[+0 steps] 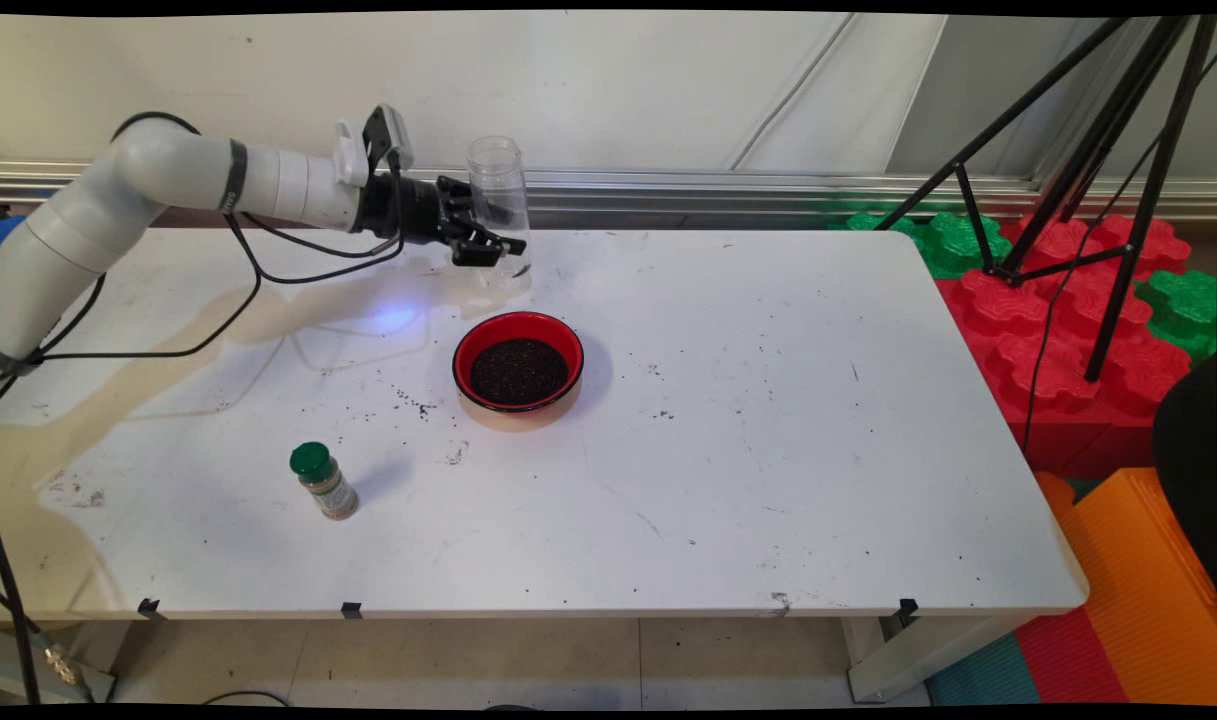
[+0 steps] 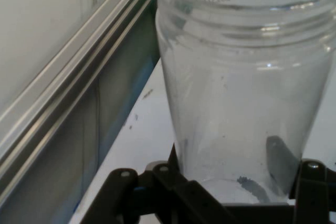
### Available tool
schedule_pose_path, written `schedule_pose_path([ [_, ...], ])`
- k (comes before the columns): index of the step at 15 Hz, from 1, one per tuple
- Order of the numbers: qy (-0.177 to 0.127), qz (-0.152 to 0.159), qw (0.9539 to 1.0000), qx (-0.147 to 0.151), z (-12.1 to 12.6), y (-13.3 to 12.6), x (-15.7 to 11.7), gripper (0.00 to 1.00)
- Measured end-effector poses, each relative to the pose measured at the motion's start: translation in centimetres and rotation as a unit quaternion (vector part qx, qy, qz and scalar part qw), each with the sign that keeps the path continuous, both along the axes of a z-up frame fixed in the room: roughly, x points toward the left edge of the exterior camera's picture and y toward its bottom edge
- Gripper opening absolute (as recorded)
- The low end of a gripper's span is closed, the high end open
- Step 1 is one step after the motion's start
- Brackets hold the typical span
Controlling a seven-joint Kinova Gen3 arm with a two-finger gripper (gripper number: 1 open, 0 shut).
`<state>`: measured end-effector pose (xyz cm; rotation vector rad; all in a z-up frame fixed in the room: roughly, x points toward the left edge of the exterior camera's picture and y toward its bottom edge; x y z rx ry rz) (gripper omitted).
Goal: Place the picked object on the table
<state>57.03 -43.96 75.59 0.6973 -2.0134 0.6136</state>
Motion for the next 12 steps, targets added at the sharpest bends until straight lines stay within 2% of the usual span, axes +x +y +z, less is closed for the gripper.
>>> schedule_pose_path([
  [12,0.025,0.019,0.9987,0.041,-3.2,-0.4,1.1,0.00],
])
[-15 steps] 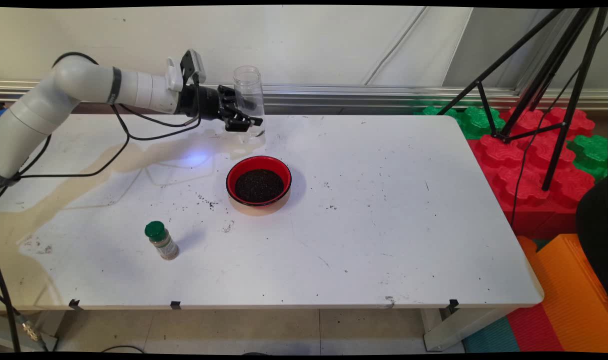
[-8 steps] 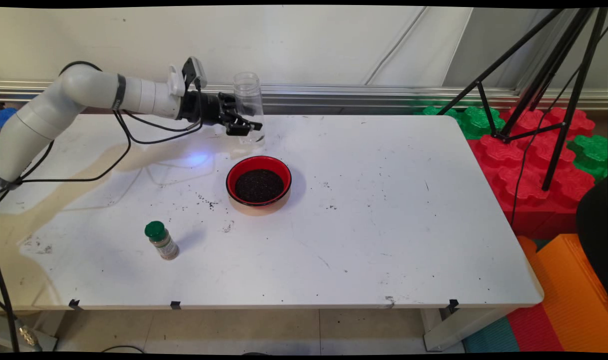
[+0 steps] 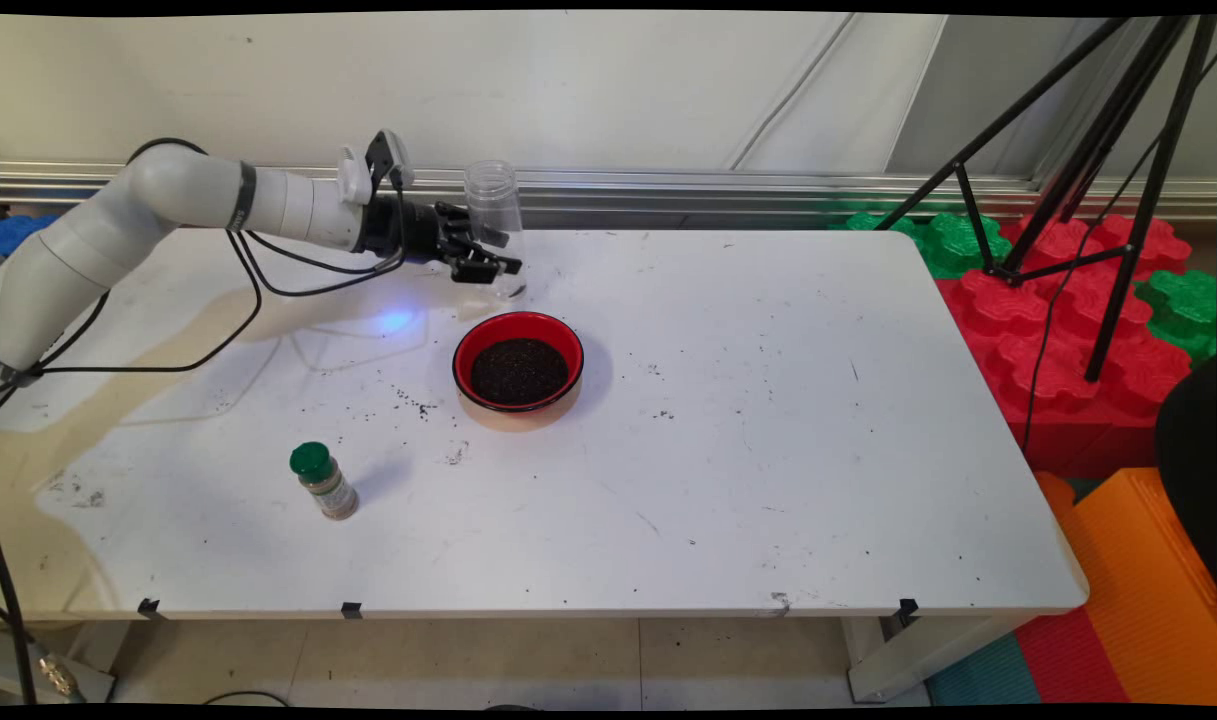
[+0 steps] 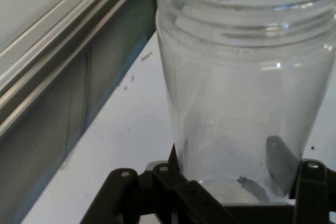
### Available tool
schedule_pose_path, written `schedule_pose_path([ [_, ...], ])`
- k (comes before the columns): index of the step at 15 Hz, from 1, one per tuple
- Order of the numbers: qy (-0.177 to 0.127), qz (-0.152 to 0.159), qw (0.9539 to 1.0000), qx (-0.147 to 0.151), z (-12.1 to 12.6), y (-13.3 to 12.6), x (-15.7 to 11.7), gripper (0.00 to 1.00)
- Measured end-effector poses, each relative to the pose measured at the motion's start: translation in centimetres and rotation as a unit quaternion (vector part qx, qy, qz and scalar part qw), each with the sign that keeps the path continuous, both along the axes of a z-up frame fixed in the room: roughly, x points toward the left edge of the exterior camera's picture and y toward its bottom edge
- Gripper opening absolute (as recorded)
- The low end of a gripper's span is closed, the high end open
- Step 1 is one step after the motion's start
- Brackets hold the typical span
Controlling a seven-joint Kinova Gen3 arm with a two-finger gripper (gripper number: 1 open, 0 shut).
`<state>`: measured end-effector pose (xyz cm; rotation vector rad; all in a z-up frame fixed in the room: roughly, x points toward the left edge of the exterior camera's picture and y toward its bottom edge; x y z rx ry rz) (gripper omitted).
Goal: Place the picked object on the table
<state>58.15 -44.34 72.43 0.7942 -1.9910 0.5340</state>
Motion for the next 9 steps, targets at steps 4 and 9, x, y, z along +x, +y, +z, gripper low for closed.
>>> schedule_pose_path([
  [4,0.004,0.001,0.9999,0.009,-0.67,0.01,0.14,0.00],
  [9,0.010,0.000,0.9998,0.015,-1.09,0.13,0.26,1.00],
])
